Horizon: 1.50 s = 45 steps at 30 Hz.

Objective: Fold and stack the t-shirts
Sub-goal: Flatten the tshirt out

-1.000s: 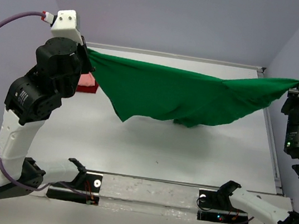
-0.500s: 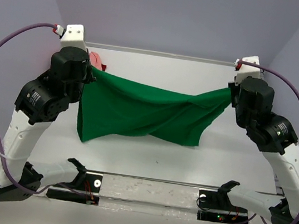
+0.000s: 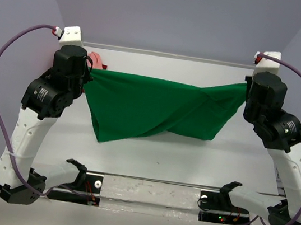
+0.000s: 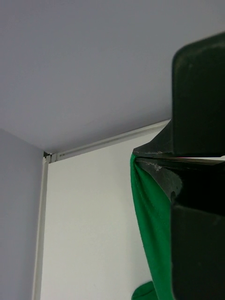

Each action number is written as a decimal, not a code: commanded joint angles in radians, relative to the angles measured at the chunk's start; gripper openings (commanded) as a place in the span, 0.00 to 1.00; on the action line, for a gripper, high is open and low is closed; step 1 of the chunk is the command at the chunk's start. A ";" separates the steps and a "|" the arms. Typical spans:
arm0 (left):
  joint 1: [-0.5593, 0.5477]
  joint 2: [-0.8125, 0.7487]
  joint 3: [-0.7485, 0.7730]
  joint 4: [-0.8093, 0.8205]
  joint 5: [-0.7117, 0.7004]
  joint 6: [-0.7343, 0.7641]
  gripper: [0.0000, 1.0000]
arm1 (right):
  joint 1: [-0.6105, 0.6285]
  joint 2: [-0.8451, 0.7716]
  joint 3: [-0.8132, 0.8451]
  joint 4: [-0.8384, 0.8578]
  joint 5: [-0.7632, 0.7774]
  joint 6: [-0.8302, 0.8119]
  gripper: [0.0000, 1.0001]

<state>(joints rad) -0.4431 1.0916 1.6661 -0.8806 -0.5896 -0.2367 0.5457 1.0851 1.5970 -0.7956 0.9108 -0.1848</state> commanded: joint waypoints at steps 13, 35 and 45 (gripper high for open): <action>0.175 0.119 0.096 0.089 0.183 0.028 0.00 | -0.296 0.214 0.328 -0.137 -0.391 0.280 0.00; 0.132 -0.054 0.141 0.120 0.189 0.063 0.00 | -0.001 -0.039 0.232 -0.096 -0.050 0.076 0.00; 0.118 -0.232 0.060 0.086 0.194 0.037 0.00 | -0.001 -0.289 0.169 -0.186 -0.084 0.136 0.00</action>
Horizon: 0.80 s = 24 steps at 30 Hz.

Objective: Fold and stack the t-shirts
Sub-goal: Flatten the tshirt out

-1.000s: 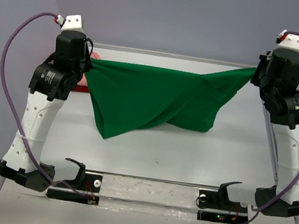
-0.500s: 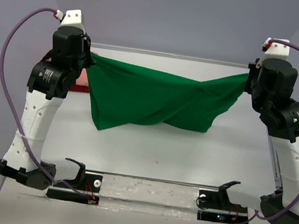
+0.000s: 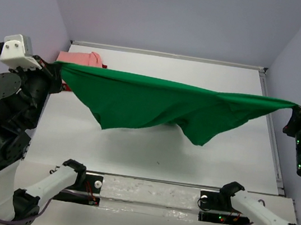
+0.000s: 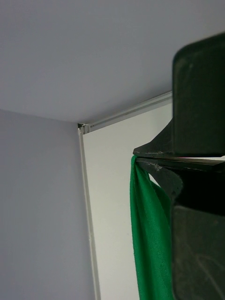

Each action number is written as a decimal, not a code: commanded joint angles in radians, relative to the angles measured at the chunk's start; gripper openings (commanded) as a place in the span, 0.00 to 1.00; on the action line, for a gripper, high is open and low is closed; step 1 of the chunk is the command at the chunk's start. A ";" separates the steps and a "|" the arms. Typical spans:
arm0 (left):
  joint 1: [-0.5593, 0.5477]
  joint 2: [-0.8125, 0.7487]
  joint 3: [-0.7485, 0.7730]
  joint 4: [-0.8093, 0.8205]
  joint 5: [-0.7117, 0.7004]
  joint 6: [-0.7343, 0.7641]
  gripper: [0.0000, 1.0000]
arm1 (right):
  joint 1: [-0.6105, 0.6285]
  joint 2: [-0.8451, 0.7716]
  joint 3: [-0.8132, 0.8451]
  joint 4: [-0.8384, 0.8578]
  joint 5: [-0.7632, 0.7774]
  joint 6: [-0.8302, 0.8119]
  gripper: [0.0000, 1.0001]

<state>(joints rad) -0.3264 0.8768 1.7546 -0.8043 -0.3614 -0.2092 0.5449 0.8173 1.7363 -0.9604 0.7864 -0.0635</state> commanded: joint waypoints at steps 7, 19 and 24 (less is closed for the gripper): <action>-0.031 0.013 0.018 0.025 -0.076 0.028 0.00 | 0.009 0.052 0.083 0.055 0.060 -0.065 0.00; -0.114 0.260 0.305 0.125 -0.095 0.100 0.00 | 0.072 0.390 0.316 0.164 0.094 -0.176 0.00; -0.125 0.156 0.183 0.131 -0.117 0.099 0.00 | 0.084 0.263 0.158 0.212 0.132 -0.216 0.00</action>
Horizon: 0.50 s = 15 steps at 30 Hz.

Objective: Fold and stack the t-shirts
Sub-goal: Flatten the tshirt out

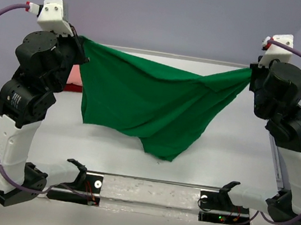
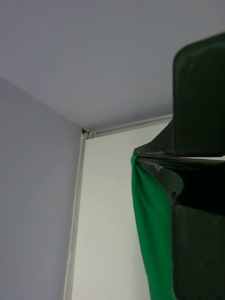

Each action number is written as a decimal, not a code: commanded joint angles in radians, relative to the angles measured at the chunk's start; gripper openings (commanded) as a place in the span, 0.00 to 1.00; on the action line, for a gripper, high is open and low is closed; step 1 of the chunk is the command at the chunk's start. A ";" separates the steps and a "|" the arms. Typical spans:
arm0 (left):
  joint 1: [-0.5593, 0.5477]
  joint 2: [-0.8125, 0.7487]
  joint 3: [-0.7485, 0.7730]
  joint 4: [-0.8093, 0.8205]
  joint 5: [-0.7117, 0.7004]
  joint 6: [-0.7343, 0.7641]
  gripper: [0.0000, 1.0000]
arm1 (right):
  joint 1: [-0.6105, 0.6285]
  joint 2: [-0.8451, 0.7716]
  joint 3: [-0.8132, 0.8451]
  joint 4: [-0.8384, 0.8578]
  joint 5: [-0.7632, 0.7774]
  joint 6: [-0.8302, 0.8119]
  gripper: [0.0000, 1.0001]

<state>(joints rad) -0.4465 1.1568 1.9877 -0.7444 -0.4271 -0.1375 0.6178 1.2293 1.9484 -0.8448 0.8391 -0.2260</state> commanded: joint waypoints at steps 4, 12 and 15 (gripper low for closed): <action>-0.004 -0.235 -0.179 0.073 -0.052 0.007 0.00 | 0.020 -0.237 -0.146 0.078 0.110 -0.044 0.00; -0.004 -0.318 -0.253 0.039 -0.010 -0.054 0.00 | 0.030 -0.301 -0.140 -0.114 0.014 0.134 0.00; -0.003 -0.306 -0.239 0.034 0.004 -0.054 0.00 | 0.030 -0.317 -0.146 -0.142 -0.002 0.160 0.00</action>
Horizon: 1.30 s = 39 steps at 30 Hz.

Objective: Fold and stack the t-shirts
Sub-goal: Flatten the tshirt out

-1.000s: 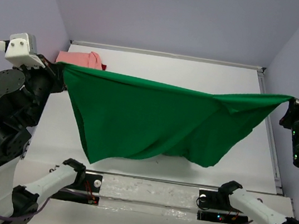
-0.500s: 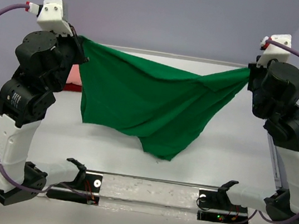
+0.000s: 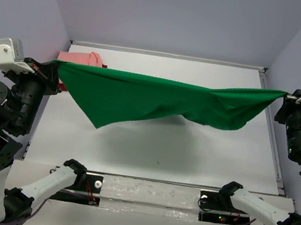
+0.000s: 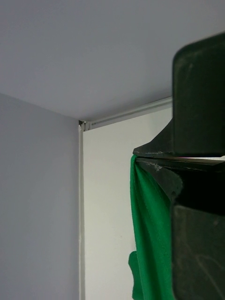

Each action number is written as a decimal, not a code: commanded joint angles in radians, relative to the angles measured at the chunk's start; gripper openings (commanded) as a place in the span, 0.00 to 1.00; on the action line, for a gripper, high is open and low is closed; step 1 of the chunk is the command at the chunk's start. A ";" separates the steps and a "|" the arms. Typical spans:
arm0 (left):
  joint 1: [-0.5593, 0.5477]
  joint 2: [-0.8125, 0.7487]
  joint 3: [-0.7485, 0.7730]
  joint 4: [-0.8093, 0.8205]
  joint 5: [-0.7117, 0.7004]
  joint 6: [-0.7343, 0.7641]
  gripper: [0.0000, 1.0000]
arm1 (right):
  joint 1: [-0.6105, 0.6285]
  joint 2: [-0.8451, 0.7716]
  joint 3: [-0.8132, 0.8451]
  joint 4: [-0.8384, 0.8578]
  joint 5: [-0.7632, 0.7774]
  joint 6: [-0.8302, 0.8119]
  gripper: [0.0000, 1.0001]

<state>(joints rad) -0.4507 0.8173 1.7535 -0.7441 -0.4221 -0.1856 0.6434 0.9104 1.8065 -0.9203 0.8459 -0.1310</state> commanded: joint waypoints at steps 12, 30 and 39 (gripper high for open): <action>0.000 0.232 0.126 0.095 0.014 0.058 0.00 | 0.013 0.180 0.103 0.058 0.033 -0.053 0.00; 0.026 0.528 0.110 0.152 0.031 0.015 0.00 | -0.220 0.600 0.358 -0.043 -0.272 0.111 0.00; 0.113 0.763 0.397 0.117 0.146 0.031 0.00 | -0.275 0.847 0.657 -0.060 -0.390 0.122 0.00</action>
<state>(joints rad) -0.3435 1.5745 2.0140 -0.6628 -0.3290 -0.1692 0.3801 1.7390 2.3592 -0.9943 0.5381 -0.0322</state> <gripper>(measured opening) 0.014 0.012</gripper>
